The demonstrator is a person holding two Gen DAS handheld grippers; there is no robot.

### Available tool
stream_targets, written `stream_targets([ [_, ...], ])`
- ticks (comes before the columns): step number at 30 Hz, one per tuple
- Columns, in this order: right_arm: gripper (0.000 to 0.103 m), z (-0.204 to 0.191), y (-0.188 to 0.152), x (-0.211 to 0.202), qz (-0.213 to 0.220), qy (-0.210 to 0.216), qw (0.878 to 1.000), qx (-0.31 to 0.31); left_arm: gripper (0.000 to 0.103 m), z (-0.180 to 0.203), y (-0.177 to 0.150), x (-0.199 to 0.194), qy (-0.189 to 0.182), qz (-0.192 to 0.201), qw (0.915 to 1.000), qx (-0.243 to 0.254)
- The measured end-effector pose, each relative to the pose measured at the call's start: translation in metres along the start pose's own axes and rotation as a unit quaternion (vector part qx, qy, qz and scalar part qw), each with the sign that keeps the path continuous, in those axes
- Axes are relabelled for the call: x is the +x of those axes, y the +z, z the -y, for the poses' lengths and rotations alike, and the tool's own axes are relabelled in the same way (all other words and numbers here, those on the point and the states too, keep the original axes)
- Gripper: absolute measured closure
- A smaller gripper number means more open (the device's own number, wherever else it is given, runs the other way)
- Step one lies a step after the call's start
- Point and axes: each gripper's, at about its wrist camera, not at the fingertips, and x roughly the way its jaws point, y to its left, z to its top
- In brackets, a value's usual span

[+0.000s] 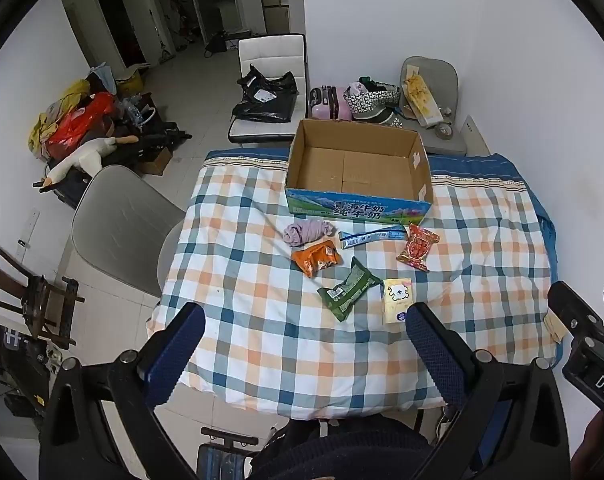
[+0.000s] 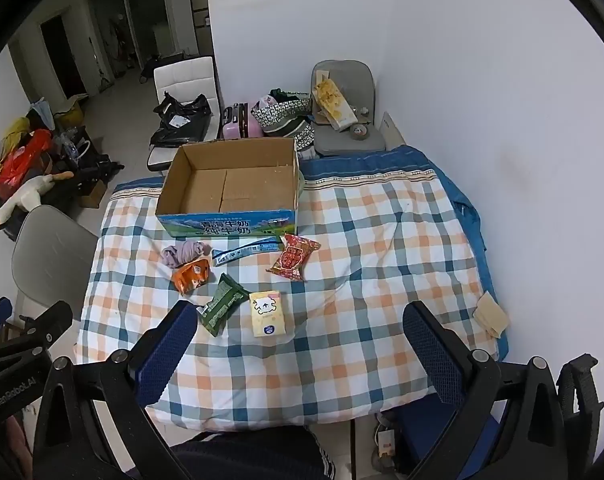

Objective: Organize soft objects

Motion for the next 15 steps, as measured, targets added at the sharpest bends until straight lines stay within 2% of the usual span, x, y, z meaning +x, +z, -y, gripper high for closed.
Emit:
stream_targets([
  [15,0.0,-0.0003,-0.0007,-0.0011,0.006,-0.005,1.0,-0.002,0.0,0.0004,0.0,-0.0002,-0.002,0.003,1.0,0.001],
])
